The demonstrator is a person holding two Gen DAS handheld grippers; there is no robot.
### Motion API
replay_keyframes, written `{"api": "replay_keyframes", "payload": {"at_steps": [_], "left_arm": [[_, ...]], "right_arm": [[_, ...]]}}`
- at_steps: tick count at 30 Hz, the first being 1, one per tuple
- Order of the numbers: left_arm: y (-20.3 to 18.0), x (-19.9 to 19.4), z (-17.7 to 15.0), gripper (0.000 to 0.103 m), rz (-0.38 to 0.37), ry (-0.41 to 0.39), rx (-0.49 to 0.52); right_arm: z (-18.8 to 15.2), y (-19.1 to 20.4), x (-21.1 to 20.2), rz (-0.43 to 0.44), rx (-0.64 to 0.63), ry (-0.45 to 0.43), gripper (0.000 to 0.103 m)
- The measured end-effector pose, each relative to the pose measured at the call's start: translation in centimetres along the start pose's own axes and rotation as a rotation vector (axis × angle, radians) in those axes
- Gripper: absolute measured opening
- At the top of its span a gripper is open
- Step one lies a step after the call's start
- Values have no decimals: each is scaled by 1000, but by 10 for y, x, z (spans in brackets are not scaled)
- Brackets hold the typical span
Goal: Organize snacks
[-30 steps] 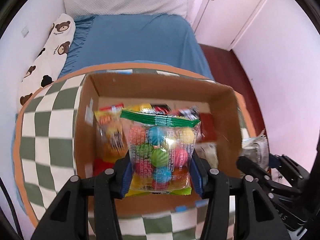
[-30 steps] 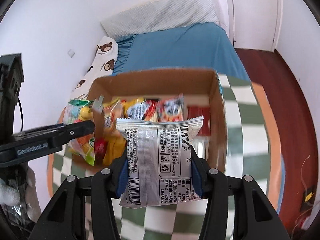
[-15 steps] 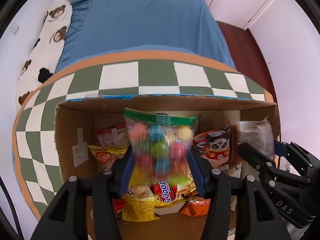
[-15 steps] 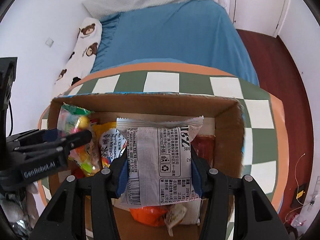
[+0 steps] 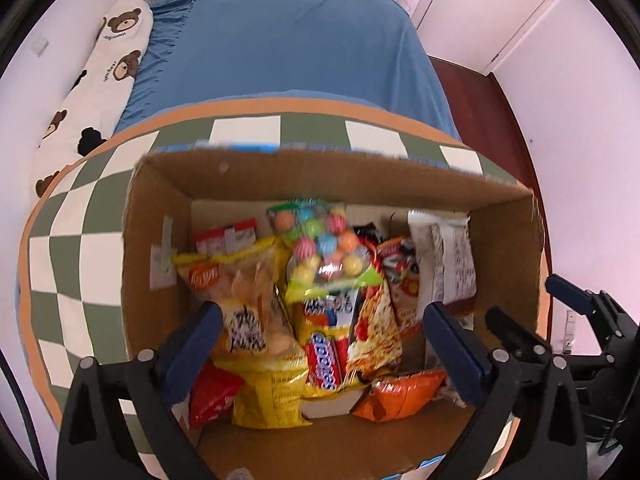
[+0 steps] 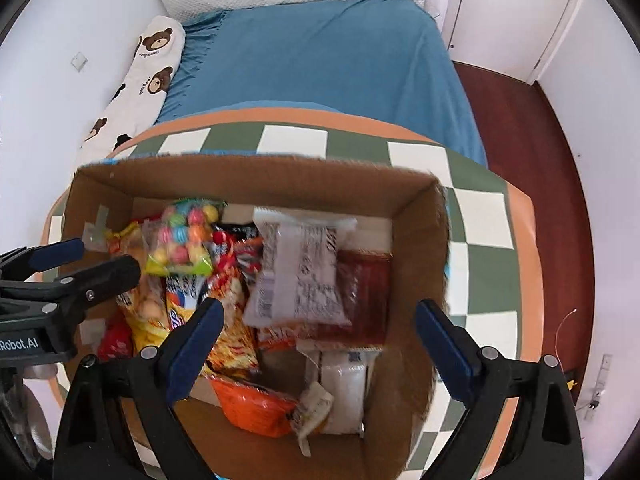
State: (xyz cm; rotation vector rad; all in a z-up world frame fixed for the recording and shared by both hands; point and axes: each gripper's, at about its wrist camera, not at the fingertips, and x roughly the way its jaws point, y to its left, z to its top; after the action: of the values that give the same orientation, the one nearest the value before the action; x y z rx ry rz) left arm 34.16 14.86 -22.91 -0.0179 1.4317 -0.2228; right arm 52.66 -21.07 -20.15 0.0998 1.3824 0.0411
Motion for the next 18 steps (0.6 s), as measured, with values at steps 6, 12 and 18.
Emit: {"api": "replay_keyframes", "payload": {"at_steps": [6,12,18], "left_arm": [[-3,-7,-26,103,40,-15,8],[-7,-21,-46,103,60,-47,9],[-11,-42,-67,103,49,-92,5]], "right_arm": [[-24,2,-11,-16,-17,-23,98],[-42,3,-20,-7,-13,-35,98],[-61,-1,-36,-3,-6,-67,98]]}}
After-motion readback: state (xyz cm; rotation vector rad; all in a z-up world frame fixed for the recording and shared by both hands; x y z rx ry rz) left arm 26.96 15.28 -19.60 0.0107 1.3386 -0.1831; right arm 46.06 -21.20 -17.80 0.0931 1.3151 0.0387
